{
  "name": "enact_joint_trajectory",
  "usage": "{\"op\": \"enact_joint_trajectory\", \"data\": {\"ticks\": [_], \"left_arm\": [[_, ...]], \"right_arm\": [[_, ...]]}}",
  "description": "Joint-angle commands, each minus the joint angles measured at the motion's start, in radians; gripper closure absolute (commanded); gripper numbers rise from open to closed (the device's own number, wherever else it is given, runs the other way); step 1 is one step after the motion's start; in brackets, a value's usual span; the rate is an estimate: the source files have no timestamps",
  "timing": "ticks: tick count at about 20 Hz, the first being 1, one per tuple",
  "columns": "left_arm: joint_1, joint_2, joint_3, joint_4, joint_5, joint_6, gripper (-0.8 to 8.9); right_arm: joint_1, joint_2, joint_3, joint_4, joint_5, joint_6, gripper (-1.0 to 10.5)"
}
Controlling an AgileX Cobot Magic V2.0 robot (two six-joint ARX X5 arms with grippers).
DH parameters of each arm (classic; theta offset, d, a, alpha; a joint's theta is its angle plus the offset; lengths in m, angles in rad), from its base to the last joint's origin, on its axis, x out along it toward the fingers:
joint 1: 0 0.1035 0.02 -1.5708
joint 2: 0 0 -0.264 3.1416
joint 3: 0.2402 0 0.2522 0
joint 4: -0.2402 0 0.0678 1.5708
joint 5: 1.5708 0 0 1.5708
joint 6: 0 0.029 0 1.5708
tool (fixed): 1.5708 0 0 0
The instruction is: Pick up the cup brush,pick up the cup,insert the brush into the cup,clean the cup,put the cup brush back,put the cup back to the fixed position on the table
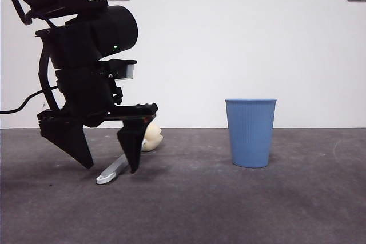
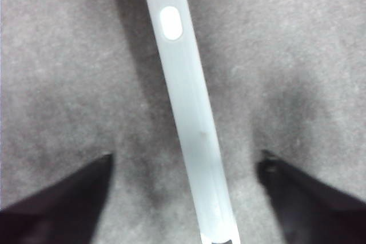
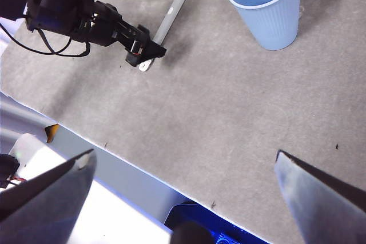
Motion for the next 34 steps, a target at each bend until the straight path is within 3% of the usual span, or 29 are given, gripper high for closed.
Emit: {"op": "enact_joint_trajectory", "data": {"ticks": [1,9,13,17,23,30,34], "left_arm": [[-0.004,0.006,-0.001,-0.02,0.009,-0.011,6.75],[-0.005,0.006,-0.001,-0.031,0.081,-0.036,8.28],[0.0,-0.013,-0.001,-0.061,0.079,-0.026,8.22],[0.01,-0.122,0.001,-0.079,0.078,0.023,8.22],[0.009,-0.37,0.001,-0.184,0.078,0.104,8.22],[0.01,-0.615,0.001,-0.304,0.075,0.153,8.22],[0.01,-0.663,0.001,-0.344,0.073,0.161,8.22]], "right_arm": [[0.001,0.0,0.003,0.007,-0.001,0.011,2.3],[0.001,0.0,0.003,0.006,-0.002,0.016,2.3],[0.001,0.013,0.003,0.007,-0.002,0.033,2.3],[0.026,0.036,0.003,0.057,-0.005,0.033,2.3],[0.098,0.151,-0.013,0.269,0.015,0.065,2.3],[0.324,0.277,-0.263,0.715,0.35,0.201,2.3],[0.425,0.373,-0.39,0.986,0.538,0.225,2.3]]}}
